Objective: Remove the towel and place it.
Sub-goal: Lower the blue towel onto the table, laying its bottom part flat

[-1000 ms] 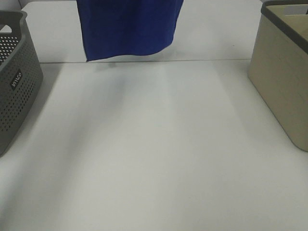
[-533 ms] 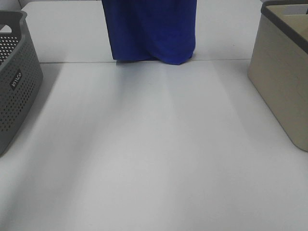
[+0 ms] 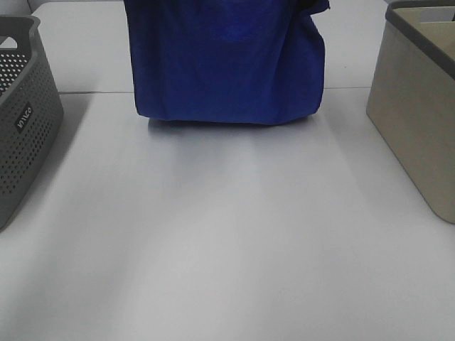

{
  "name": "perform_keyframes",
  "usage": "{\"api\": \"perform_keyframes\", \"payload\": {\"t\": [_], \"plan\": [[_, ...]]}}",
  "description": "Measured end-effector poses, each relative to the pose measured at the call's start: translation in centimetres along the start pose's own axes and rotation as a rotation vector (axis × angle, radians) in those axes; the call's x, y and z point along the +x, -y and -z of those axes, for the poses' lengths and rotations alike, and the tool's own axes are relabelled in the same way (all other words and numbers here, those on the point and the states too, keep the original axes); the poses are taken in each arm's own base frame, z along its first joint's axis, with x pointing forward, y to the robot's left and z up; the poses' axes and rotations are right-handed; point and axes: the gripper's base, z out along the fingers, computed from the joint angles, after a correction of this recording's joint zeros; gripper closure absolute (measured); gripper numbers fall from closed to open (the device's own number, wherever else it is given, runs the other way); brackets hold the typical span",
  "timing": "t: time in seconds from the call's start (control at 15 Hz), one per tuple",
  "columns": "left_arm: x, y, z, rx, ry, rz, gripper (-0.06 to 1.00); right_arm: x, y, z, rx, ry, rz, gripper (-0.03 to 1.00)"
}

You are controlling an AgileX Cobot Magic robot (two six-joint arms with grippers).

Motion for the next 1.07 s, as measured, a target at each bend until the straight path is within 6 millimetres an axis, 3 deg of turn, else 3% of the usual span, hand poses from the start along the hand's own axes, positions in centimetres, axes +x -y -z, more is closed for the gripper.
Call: {"api": "perform_keyframes", "payload": {"t": [0.13,0.27,0.47,0.53,0.67,1.07], "plan": [[0.1,0.6,-0.3,0.055,0.002,0.038,0.94,0.3,-0.3,0.2,-0.027,-0.005,-0.002,0.95],[1.6,1.8,-0.7,0.114,-0.06,0.077,0.94,1.5,-0.9,0.7,-0.061,-0.04,-0.012,0.95],[3.9,3.8,1.0,0.212,-0.112,0.125,0.94,4.2,-2.1,2.0,-0.113,-0.1,-0.032,0.95],[5.7,5.5,2.7,0.308,-0.12,0.154,0.94,6.5,-3.2,2.9,-0.159,-0.143,-0.067,0.95],[7.3,6.9,3.9,0.374,-0.135,0.168,0.94,9.0,-4.1,4.0,-0.182,-0.182,-0.095,0.95],[12.2,10.2,5.2,0.472,-0.236,0.223,0.94,15.7,-6.6,5.7,-0.247,-0.275,-0.134,0.95]]}}
